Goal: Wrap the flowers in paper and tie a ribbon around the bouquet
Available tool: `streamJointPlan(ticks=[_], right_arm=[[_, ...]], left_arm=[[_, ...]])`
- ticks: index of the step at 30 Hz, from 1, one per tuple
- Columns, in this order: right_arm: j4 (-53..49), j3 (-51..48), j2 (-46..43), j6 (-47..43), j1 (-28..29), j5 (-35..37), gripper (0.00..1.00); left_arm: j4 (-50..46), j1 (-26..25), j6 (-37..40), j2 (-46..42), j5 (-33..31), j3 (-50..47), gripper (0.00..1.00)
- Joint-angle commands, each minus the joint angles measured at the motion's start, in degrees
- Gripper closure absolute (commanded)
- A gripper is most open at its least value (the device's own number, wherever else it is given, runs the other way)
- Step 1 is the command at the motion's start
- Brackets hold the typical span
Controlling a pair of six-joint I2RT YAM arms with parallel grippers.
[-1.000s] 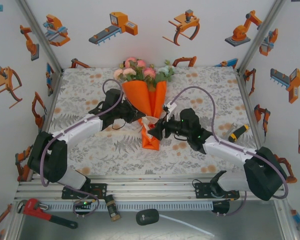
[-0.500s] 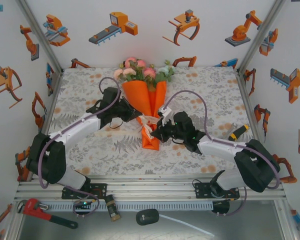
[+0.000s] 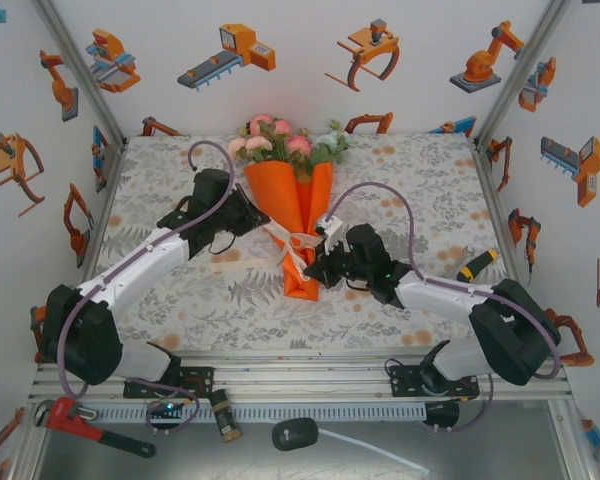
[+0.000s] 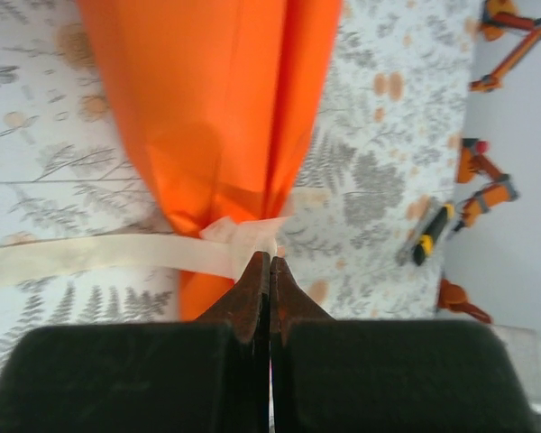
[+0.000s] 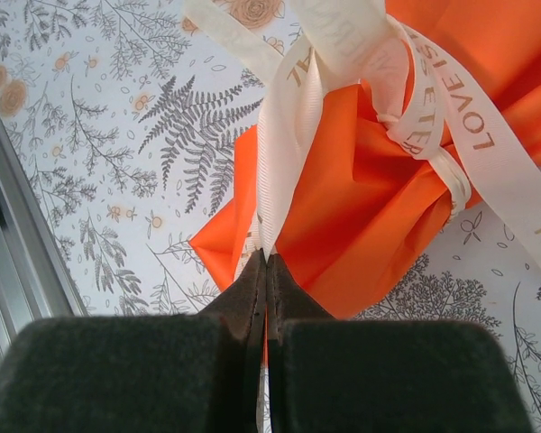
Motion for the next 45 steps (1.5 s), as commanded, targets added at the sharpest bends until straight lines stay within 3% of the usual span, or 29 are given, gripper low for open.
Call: streamJointPlan(ticks=[1, 9, 14, 20, 26, 30, 34, 37, 42, 45], right_arm=[[-0.38, 4.12, 0.24, -0.96, -0.47, 1.21, 1.00], [1.11, 13.70, 9.45, -0.46, -0.48, 7.14, 1.00], [3.46, 13.96, 12.01, -1.80, -0.47, 11.05, 0.88], [2.88, 13.20, 11.98, -9.09, -0.47, 16.23, 0.64], [1.01, 14.02, 13.46, -10.82, -0.99, 10.07, 0.63], [1.35, 15.32, 14.58, -7.89, -1.08, 9.80, 0.67], [1.52, 14.54, 12.54, -7.11, -1.09, 4.51, 0.62], [-0.79, 13.85, 10.28, -6.21, -1.09, 7.50, 0.62], [-2.74, 11.61, 7.21, -7.11, -1.06, 6.89, 0.62], [-3.19, 11.31, 6.72, -6.88, -1.10, 3.78, 0.70]], left_arm=[[-4.27, -0.51, 5.05, -2.50, -4.71, -3.08, 0.99], [-1.75, -0.62, 3.75, -4.69, -3.08, -5.63, 0.99], [-1.92, -0.63, 4.18, -6.02, -3.86, -4.74, 0.99], [-2.66, -0.63, 4.63, -6.65, -4.73, -4.31, 0.98], [-1.81, -0.57, 4.53, -6.22, -3.49, -3.95, 0.98], [-2.84, -0.57, 4.92, -6.37, -4.77, -3.62, 0.97], [-8.66, -0.47, 7.35, -6.64, -13.88, -3.70, 0.80], [-14.53, 0.88, 5.75, -6.96, -18.61, -4.47, 0.69], [-11.62, 3.10, 10.19, -9.11, -8.47, -4.12, 0.54], [-8.94, 3.14, 16.80, -9.16, -3.31, -0.76, 0.50]])
